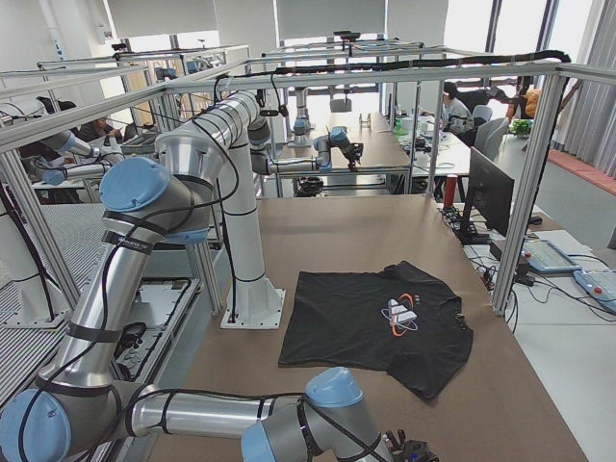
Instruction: Fold clothes
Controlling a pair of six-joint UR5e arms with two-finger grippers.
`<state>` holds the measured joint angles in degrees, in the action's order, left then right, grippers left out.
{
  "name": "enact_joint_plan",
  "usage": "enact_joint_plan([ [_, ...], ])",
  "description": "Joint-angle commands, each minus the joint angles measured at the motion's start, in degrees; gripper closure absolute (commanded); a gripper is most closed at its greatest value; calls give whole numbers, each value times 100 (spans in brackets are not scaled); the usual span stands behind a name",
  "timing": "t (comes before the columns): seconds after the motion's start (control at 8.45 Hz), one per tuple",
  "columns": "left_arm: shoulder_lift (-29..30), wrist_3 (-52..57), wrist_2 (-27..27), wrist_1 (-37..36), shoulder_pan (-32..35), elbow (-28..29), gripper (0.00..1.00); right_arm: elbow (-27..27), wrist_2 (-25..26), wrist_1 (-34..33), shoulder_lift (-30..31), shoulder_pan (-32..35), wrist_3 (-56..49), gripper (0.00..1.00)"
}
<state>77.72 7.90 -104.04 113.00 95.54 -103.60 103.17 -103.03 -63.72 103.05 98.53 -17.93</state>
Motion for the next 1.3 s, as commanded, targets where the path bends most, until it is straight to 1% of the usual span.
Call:
enact_joint_plan([
  [0.0,-29,-25,-11,133,9,-20,6,11,2,8,22,0,0,5],
  [0.24,-29,-34,-54,161,9,-2,6,45,-33,8,13,0,0,5],
  [0.35,-20,-69,-55,161,0,-3,6,54,-138,61,22,0,-9,5],
  [0.47,-20,-78,-81,161,0,-11,6,-24,-443,383,100,0,9,5],
  [0.59,-20,-78,-46,161,0,-3,6,-68,-612,439,83,-9,209,5],
  [0.71,-11,-78,-37,169,0,-3,6,-86,-1005,430,48,-44,925,5],
  [0.83,-3,-122,-37,161,-9,-3,6,-103,-1418,430,-152,-149,1732,5],
  [0.95,24,-209,-20,161,-9,24,6,-95,-1996,474,-198,-272,2489,5],
  [1.06,24,-193,-37,178,-9,15,6,-104,-2333,492,-442,-551,3340,5],
  [1.18,24,-201,-20,274,-18,15,6,-173,-2353,492,-757,-1076,4271,5],
])
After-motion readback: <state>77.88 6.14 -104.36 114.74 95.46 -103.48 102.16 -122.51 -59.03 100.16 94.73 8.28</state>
